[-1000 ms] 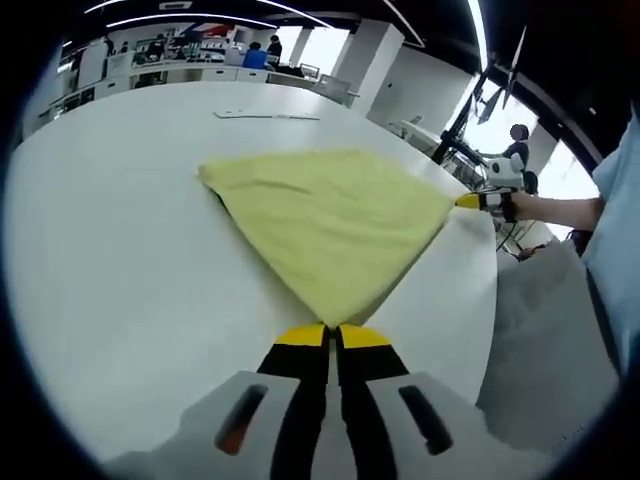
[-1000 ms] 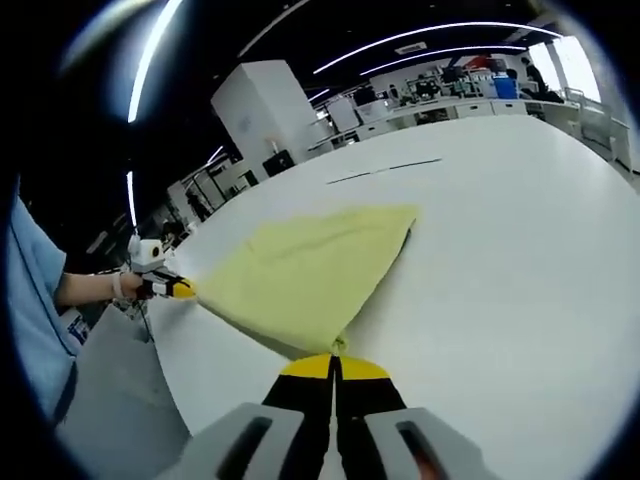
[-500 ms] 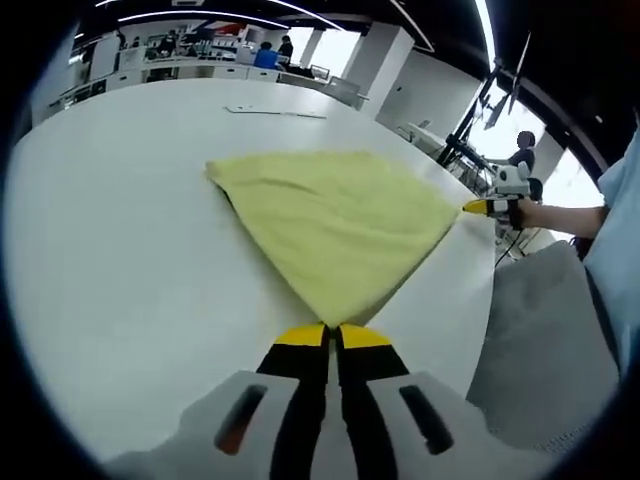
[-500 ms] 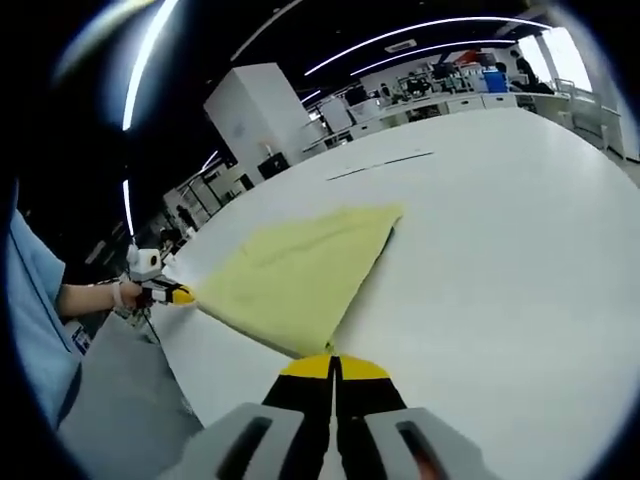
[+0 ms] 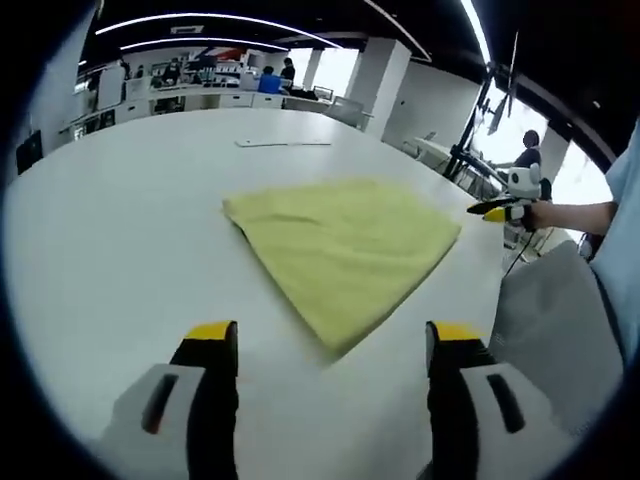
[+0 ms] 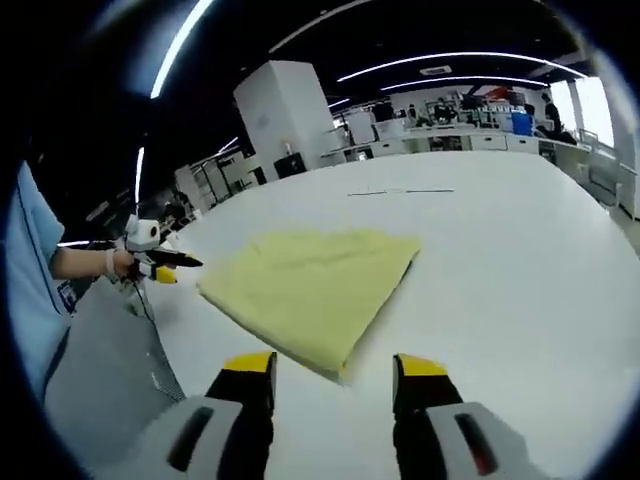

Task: Fold the garment on the visible template until the final outline fits inside the template.

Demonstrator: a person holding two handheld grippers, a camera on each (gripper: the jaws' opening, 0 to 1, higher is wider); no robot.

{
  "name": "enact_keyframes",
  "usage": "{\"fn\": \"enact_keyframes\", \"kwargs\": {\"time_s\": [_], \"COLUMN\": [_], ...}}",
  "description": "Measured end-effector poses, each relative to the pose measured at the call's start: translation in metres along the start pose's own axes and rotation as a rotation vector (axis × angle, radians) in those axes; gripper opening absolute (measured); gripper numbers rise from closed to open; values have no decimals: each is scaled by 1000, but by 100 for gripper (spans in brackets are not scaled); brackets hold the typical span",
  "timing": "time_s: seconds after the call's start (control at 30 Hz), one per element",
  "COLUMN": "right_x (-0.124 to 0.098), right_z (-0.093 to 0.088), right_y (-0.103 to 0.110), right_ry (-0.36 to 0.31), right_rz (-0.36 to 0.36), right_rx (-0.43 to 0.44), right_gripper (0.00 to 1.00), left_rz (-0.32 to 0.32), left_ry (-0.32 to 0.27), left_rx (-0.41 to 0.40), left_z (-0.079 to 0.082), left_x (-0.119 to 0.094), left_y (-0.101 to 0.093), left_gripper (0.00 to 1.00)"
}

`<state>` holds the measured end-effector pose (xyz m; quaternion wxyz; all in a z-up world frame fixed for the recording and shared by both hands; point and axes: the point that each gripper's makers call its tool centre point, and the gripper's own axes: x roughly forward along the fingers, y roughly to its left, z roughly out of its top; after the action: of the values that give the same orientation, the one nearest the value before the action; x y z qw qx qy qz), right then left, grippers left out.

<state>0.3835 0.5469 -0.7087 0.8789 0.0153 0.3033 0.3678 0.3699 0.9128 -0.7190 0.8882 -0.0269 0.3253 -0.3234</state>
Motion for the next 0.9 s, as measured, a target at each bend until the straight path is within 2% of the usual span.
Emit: {"fn": "enact_keyframes", "kwargs": {"time_s": [0.07, 0.17, 0.3, 0.37, 0.43, 0.47, 0.57, 0.67, 0.73, 0.9], "right_x": [-2, -5, -8, -8, -5, -2, -1, -4, -6, -15], "right_z": [1, 3, 3, 4, 4, 3, -2, 2, 4, 9], "right_y": [3, 6, 5, 4, 4, 3, 1, 6, 6, 5], "right_ry": [7, 11, 6, -2, -21, -25, -17, -44, -60, -99], "right_rz": [-8, -25, -41, -37, -26, -21, -41, -27, -24, -19], "right_rx": [-17, -53, -62, -55, -48, -50, -44, -40, -36, -38], "right_gripper": [70, 85, 99, 100, 100, 100, 100, 100, 99, 99], "left_rz": [28, 60, 108, 149, 169, 188, 186, 204, 208, 219], "left_ry": [-31, -37, -16, -19, -2, -31, -49, -72, -54, -77], "left_rx": [-6, -5, 9, 51, 23, 42, 36, 22, 22, 14], "left_z": [3, 0, -7, -7, -11, -7, -5, -3, -6, 1], "left_x": [-4, -11, -19, -23, -28, -31, -32, -34, -33, -32], "left_y": [0, 1, 4, 7, 3, 1, -6, -7, -10, -21], "left_gripper": [89, 99, 99, 99, 99, 99, 99, 99, 99, 99]}}
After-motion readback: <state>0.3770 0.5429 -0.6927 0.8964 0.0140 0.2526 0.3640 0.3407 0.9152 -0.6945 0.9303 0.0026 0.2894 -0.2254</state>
